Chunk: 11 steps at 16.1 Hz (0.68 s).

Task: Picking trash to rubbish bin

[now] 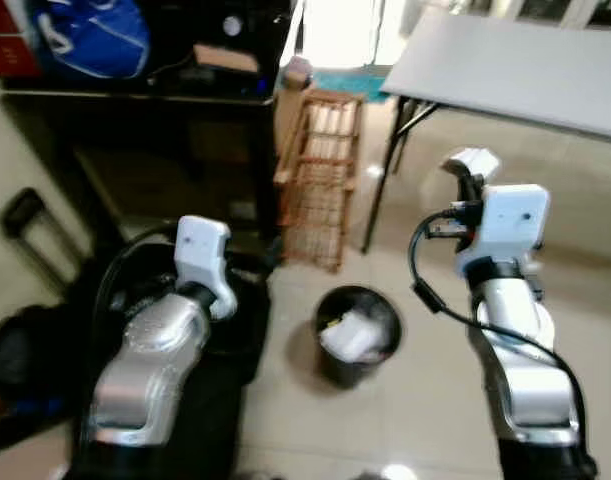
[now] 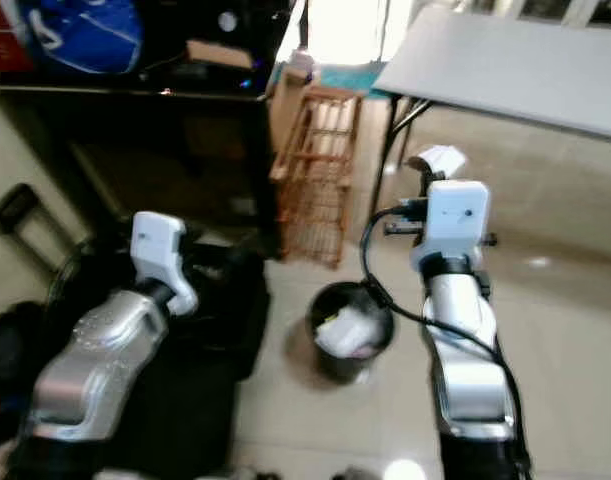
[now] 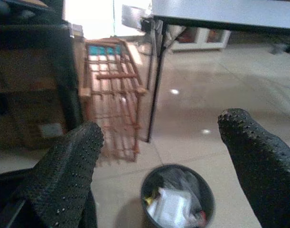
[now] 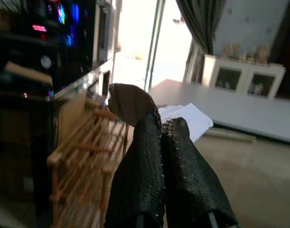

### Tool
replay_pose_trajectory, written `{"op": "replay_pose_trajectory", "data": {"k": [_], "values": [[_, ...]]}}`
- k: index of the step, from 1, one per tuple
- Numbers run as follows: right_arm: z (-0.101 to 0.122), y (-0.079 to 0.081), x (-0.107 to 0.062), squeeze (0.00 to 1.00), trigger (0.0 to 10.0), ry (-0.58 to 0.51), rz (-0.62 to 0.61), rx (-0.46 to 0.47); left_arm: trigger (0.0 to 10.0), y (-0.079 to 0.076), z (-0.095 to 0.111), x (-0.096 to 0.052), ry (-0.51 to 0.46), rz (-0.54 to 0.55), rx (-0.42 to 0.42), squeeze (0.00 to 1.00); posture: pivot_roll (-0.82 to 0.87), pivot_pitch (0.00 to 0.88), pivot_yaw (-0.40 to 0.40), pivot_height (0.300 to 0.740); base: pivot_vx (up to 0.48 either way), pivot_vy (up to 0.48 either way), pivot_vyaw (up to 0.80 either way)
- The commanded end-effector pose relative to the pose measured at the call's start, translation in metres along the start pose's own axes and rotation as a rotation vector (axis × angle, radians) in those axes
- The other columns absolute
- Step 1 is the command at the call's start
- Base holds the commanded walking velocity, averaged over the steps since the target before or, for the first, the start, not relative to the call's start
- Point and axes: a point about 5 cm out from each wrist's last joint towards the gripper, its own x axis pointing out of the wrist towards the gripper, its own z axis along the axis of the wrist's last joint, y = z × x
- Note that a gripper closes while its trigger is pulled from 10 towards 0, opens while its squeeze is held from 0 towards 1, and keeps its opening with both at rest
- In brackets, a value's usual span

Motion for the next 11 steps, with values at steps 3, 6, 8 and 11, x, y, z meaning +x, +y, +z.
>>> {"op": "replay_pose_trajectory", "data": {"k": [3,6,8,11], "values": [[0.0029,0.0007,0.0005,0.0,10.0,-0.01,-0.001,0.011,10.0,0.0005,0.0033,-0.0012,-0.019,-0.02,0.029,0.0,0.04,0.088,0.009,0.74,0.0,0.0,-0.16],[0.0026,0.0008,0.001,0.0,10.0,-0.008,-0.001,0.011,10.0,0.0,0.0032,-0.0013,-0.021,-0.021,0.041,0.0,0.04,0.088,0.009,0.74,0.0,0.0,-0.57],[0.0028,0.0015,0.0007,0.0,10.0,-0.012,0.004,0.008,10.0,-0.002,0.0039,-0.0007,-0.03,-0.038,0.029,0.0,0.04,0.092,0.006,0.74,0.0,0.0,0.0],[0.0014,0.0013,0.0001,0.0,10.0,0.004,0.004,0.009,10.0,-0.0037,0.0037,-0.0006,-0.033,-0.048,0.028,0.0,0.04,0.092,0.008,0.74,0.0,0.0,0.0]]}}
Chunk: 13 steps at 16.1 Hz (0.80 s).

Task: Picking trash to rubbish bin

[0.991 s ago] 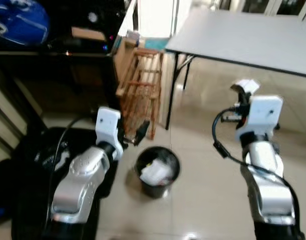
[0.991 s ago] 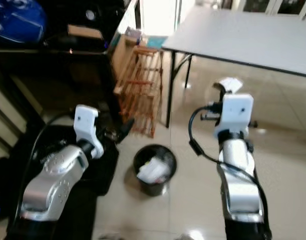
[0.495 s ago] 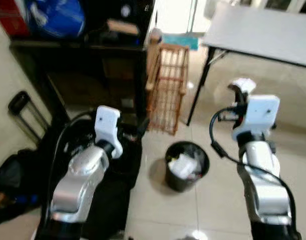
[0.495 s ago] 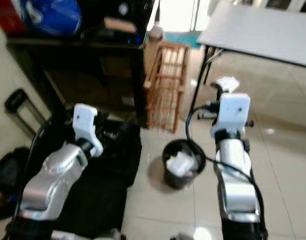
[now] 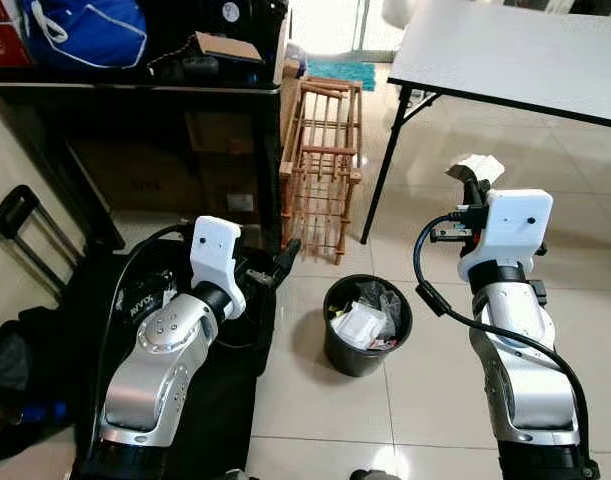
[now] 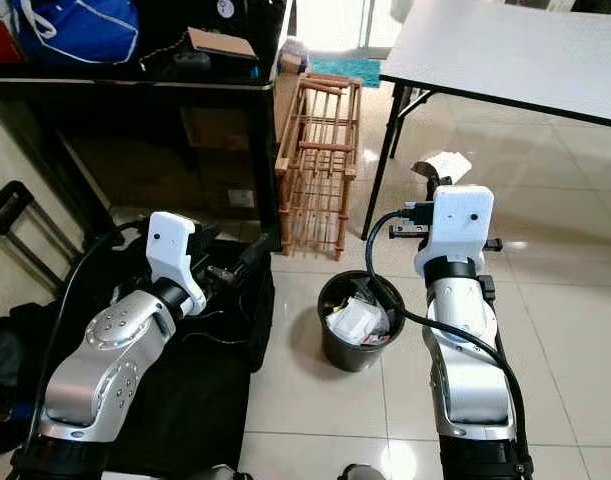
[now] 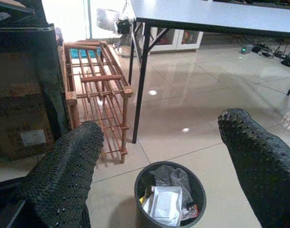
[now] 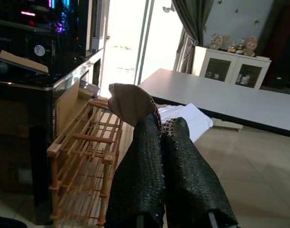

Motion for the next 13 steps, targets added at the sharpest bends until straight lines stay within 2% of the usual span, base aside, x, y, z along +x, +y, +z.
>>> {"op": "replay_pose_trajectory", "data": {"k": [1,7,10,13], "values": [[-0.0012,-0.0011,-0.0009,0.0,10.0,0.013,-0.004,0.01,10.0,-0.0016,0.0006,-0.0003,-0.005,-0.016,0.01,0.0,0.04,0.092,0.009,0.74,0.0,0.0,-0.77],[-0.0011,-0.0003,-0.0009,0.0,10.0,0.008,-0.001,0.004,10.0,-0.0028,0.0012,0.0009,-0.01,-0.024,0.016,0.0,0.04,0.092,0.011,0.74,0.0,0.0,-0.77],[0.0011,0.0016,-0.0009,0.0,10.0,-0.008,0.013,-0.004,10.0,-0.0043,0.0009,0.001,-0.014,-0.038,0.005,0.0,0.03,0.092,0.01,0.74,0.0,0.0,0.0],[0.0006,0.0018,-0.0018,0.0,10.0,-0.006,0.016,-0.005,10.0,-0.0053,0.0005,0.0002,-0.014,-0.044,0.002,0.0,0.03,0.092,0.01,0.74,0.294,0.0,0.0]]}}
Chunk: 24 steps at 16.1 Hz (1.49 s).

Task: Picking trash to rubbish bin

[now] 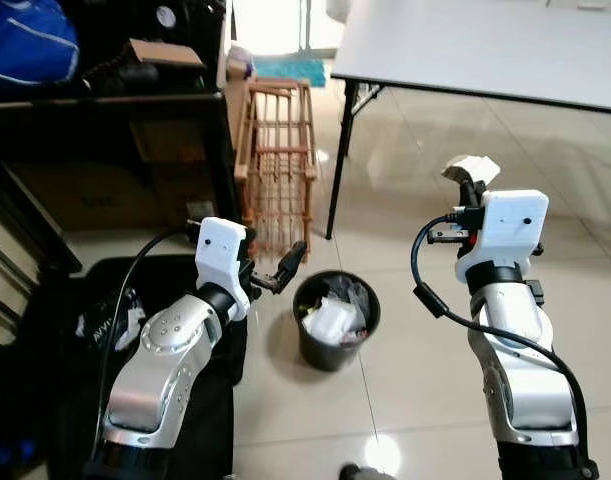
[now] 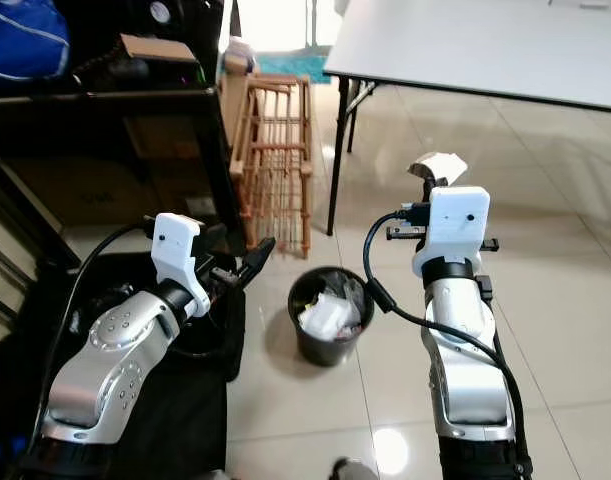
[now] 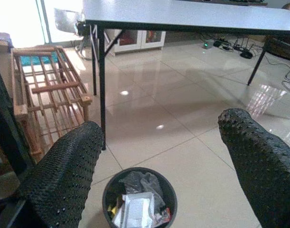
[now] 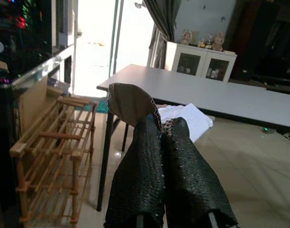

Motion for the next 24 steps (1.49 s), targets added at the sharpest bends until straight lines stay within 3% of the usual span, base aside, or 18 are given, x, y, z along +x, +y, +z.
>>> {"op": "replay_pose_trajectory", "data": {"k": [1,17,24], "values": [[0.0011,-0.0008,-0.0008,0.0,10.0,-0.007,-0.003,-0.003,10.0,-0.0009,0.0013,-0.0002,-0.01,-0.015,0.004,0.0,0.03,0.092,0.01,0.74,0.368,0.0,0.0],[0.0014,0.0044,0.0004,0.0,10.0,-0.011,0.017,-0.01,10.0,-0.0012,-0.0015,-0.0009,0.001,-0.008,0.026,0.0,0.04,0.102,0.004,0.74,0.469,0.0,0.0],[0.0012,0.0054,0.0006,0.0,10.0,-0.01,0.019,-0.011,10.0,-0.0046,0.0002,-0.0012,-0.012,-0.021,0.011,0.0,0.04,0.104,0.003,0.74,0.0,0.0,0.0]]}}
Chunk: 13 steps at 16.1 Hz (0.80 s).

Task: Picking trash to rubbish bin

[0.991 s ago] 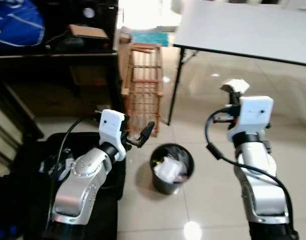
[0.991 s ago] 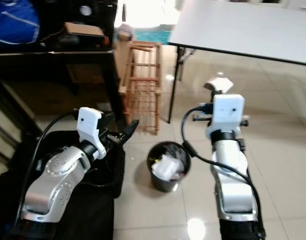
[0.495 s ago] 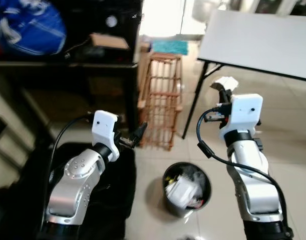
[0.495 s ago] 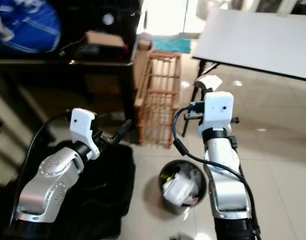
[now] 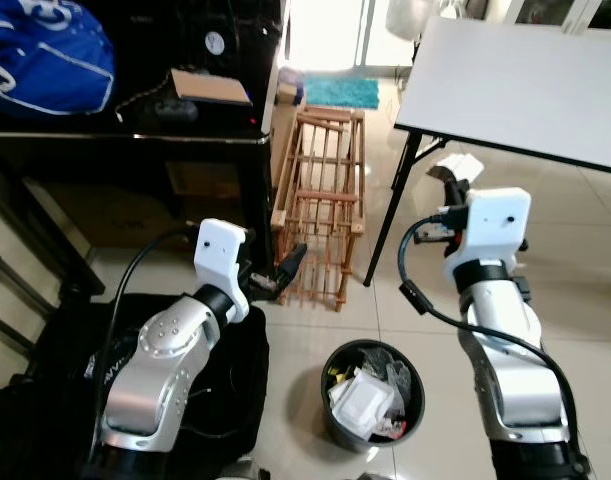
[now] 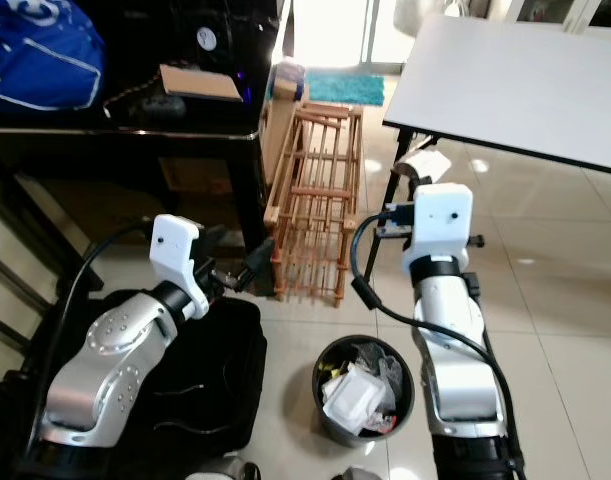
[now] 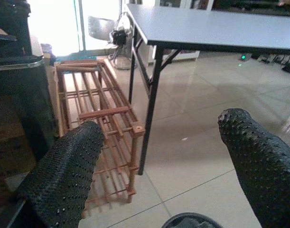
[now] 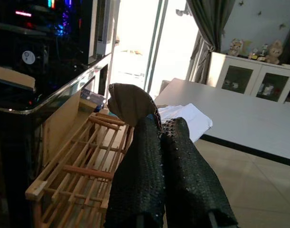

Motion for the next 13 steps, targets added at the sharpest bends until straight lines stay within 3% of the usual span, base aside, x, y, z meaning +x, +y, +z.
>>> {"op": "replay_pose_trajectory", "data": {"k": [1,8,13], "values": [[0.0,-0.002,-0.001,0.0,10.0,0.002,-0.01,-0.002,10.0,0.0,0.0,0.0,0.007,0.001,0.009,0.0,0.04,0.104,0.003,0.74,0.0,0.0,0.0],[-0.026,-0.003,-0.003,0.0,10.0,0.154,-0.071,0.027,10.0,-0.003,-0.01,-0.004,0.052,-0.011,0.032,0.0,0.05,0.144,0.025,0.74,0.0,0.0,0.0],[-0.04,0.002,-0.007,0.0,10.0,0.226,-0.087,0.046,10.0,-0.002,-0.018,-0.013,0.104,-0.027,0.041,0.0,0.06,0.167,0.045,0.74,0.0,0.0,-0.77]]}}
